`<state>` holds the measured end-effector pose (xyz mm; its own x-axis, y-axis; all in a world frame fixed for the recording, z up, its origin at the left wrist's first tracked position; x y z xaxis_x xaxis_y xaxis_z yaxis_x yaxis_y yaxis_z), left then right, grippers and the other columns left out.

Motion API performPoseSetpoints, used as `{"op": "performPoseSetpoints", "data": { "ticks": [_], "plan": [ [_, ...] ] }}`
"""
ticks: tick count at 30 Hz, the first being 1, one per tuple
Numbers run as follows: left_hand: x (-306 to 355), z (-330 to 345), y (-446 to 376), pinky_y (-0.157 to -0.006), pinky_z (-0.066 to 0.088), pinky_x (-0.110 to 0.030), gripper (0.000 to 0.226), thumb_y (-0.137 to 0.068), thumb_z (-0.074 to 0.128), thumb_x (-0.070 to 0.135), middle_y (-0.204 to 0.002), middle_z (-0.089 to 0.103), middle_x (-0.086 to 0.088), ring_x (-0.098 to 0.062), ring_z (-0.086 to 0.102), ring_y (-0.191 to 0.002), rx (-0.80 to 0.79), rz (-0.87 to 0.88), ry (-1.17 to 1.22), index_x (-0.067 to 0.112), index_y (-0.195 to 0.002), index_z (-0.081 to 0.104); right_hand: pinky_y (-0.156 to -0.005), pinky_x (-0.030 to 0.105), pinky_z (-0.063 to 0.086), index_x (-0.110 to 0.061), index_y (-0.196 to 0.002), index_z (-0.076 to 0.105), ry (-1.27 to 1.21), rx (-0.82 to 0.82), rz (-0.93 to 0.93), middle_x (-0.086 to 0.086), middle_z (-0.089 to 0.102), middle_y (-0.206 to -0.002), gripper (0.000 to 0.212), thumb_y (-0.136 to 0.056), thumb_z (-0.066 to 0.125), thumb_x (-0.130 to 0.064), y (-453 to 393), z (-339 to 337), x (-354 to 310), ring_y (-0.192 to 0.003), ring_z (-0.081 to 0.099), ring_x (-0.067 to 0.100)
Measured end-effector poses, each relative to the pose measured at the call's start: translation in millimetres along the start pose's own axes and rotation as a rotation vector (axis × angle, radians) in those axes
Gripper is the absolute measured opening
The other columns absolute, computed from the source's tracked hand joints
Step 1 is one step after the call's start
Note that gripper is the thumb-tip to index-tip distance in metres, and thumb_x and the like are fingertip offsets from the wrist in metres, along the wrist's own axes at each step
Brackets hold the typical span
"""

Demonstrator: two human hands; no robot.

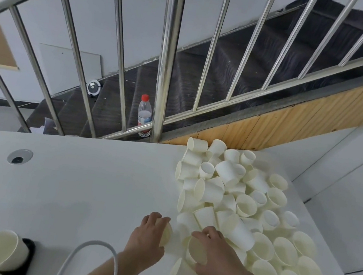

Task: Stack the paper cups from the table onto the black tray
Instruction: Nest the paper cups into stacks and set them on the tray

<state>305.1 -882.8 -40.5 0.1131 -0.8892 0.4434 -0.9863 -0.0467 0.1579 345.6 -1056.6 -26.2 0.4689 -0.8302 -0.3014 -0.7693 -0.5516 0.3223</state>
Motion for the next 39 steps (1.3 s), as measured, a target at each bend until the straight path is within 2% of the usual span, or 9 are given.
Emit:
{"op": "performPoseSetpoints", "data": {
  "ticks": [13,16,19,22,24,26,28,32,39],
  "plan": [
    [3.9,-35.0,-0.2,-0.094,0.047,-0.029,0.065,-0.083,0.053,0.024,-0.144,0.025,0.005,-0.018,0.028,-0.132,0.088,0.038,0.054,0.027,-0.142,0.027,-0.085,0.012,0.042,-0.038,-0.139,0.033,-0.033,0.226,-0.048,-0.018,0.023,-0.124,0.067,-0.076,0.050,-0.048,-14.4,-36.2,-30.9,-0.122,0.029,-0.001],
    [-1.5,-38.2,0.0,-0.091,0.048,-0.030,0.069,-0.080,0.057,0.026,-0.143,0.025,0.004,-0.017,0.028,-0.133,0.054,0.005,0.056,0.028,-0.142,0.027,-0.070,0.011,0.043,-0.044,-0.130,0.035,-0.022,0.251,-0.038,-0.018,0.024,-0.117,0.066,-0.066,0.047,-0.051,-22.9,-30.6,-35.2,-0.115,0.038,0.004],
    [-9.8,-38.2,4.3,-0.050,0.046,-0.017,0.088,-0.034,0.076,0.047,-0.115,0.040,0.013,-0.005,0.059,-0.098,0.002,-0.034,0.057,0.037,-0.115,0.043,-0.038,0.008,0.024,-0.040,-0.109,0.047,-0.065,0.226,-0.057,-0.016,0.031,-0.098,0.067,-0.044,0.044,-0.054,-30.8,-22.2,-40.5,-0.072,0.051,0.007],
    [-22.0,-24.8,2.0,-0.033,0.030,-0.012,0.100,-0.003,0.068,0.053,-0.097,0.039,0.017,0.002,0.059,-0.069,0.076,0.010,-0.032,0.040,-0.099,0.044,-0.035,0.008,0.024,-0.038,-0.104,0.048,-0.005,0.210,-0.042,-0.013,0.035,-0.093,0.068,-0.040,0.042,-0.057,-33.8,-3.4,-37.1,-0.064,0.044,0.003],
    [-16.1,-39.1,11.4,-0.038,0.040,-0.013,0.096,-0.015,0.074,0.052,-0.104,0.041,0.015,-0.001,0.062,-0.080,0.072,0.054,-0.017,0.039,-0.105,0.046,-0.035,0.006,0.023,-0.040,-0.104,0.048,0.008,0.211,-0.032,-0.016,0.033,-0.094,0.069,-0.038,0.042,-0.057,-30.4,-2.9,-39.6,-0.064,0.047,0.003],
    [-9.1,-49.3,21.9,-0.071,0.054,-0.025,0.079,-0.057,0.074,0.038,-0.130,0.036,0.008,-0.011,0.049,-0.118,0.132,0.005,0.000,0.033,-0.129,0.040,-0.036,0.008,0.028,-0.041,-0.105,0.052,-0.020,0.189,-0.017,-0.017,0.029,-0.096,0.070,-0.037,0.044,-0.055,-25.9,-4.1,-39.7,-0.069,0.052,0.005],
    [-8.1,-47.2,27.9,-0.095,0.047,-0.033,0.070,-0.079,0.058,0.024,-0.145,0.024,0.004,-0.016,0.027,-0.135,0.071,-0.011,0.023,0.030,-0.142,0.027,-0.049,0.018,0.046,-0.040,-0.116,0.056,-0.032,0.235,-0.021,-0.020,0.023,-0.101,0.073,-0.044,0.048,-0.054,-13.8,-19.4,-48.0,-0.089,0.051,0.006],
    [-7.5,-54.8,35.6,-0.099,0.044,-0.036,0.070,-0.082,0.055,0.023,-0.147,0.022,0.003,-0.020,0.024,-0.137,0.103,-0.027,0.049,0.028,-0.145,0.025,-0.084,0.019,0.046,-0.039,-0.140,0.032,0.006,0.272,-0.053,-0.015,0.023,-0.125,0.079,-0.064,0.040,-0.058,-4.1,-32.7,-63.7,-0.123,0.032,0.004],
    [-2.6,-62.2,98.6,-0.099,0.044,-0.031,0.067,-0.083,0.052,0.025,-0.147,0.023,0.004,-0.018,0.025,-0.135,0.178,-0.046,0.005,0.029,-0.144,0.025,-0.082,0.012,0.042,-0.034,-0.144,0.030,-0.031,0.294,-0.093,-0.012,0.023,-0.130,0.070,-0.080,0.054,-0.046,47.4,-26.7,-99.8,-0.126,0.030,0.006]
  ]
}}
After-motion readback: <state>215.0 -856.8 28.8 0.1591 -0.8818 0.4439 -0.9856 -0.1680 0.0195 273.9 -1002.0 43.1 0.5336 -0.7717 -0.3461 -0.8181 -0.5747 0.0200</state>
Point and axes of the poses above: each hand's wrist, its own y-axis away from the middle knuckle, its own z-axis out of the palm, x = y × z, the point moved 6 cm from there along -y, towards the middle knuckle
